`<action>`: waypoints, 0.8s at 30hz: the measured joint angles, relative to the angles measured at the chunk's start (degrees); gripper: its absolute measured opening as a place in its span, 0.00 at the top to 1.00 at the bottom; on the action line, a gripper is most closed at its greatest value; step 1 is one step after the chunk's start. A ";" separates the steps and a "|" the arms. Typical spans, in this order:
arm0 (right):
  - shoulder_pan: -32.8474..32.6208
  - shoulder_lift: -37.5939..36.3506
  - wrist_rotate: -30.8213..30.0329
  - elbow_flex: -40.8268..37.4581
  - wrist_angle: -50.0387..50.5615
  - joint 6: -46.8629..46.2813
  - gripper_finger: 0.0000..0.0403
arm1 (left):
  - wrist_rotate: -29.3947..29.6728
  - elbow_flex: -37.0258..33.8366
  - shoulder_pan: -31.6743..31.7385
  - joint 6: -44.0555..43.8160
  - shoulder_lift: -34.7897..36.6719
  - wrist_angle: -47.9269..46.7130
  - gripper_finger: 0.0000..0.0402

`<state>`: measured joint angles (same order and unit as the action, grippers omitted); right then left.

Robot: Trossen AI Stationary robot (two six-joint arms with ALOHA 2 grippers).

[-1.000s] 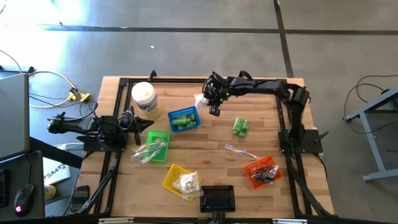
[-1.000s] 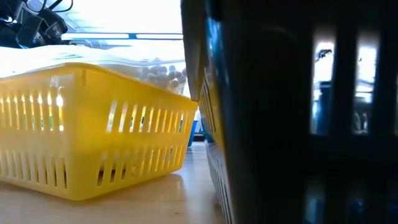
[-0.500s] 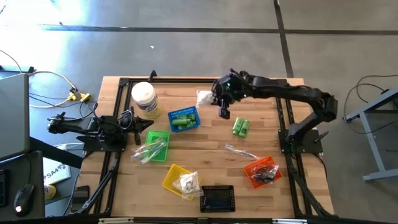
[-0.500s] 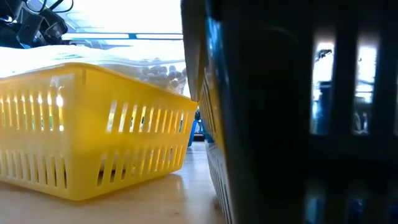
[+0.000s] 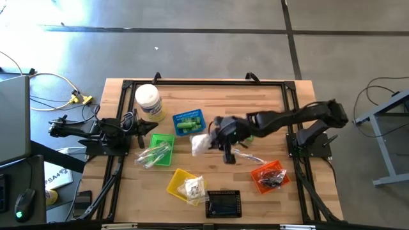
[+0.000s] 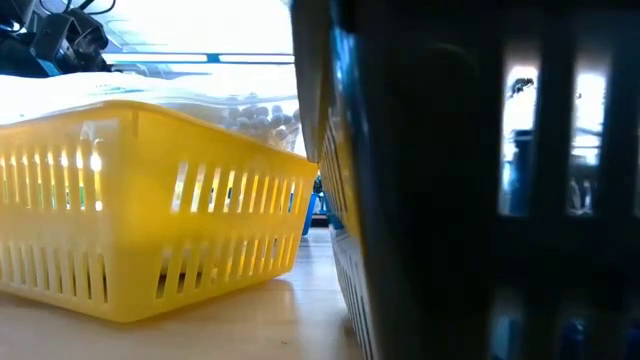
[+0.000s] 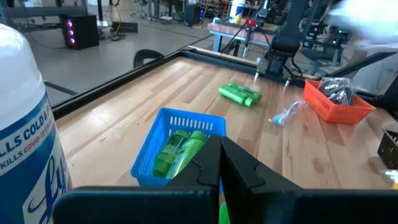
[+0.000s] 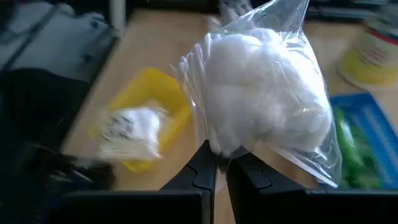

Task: Pick & Place Travel size toiletries
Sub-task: Put the white cotton pack into the yellow bin

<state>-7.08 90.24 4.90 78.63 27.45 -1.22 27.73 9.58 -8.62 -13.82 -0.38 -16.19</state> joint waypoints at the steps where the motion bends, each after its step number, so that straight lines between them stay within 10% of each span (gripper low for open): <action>1: -0.79 0.66 0.13 0.99 -0.24 -0.44 0.96 | 0.00 0.00 0.00 0.01 -0.01 -0.04 1.00; 24: -7.38 33.37 7.54 24.07 0.82 3.98 0.96 | -0.04 0.00 0.00 0.42 0.00 -0.29 1.00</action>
<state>-14.46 123.61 12.44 102.69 28.27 2.76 27.68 9.58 -8.62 -13.41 -0.38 -16.48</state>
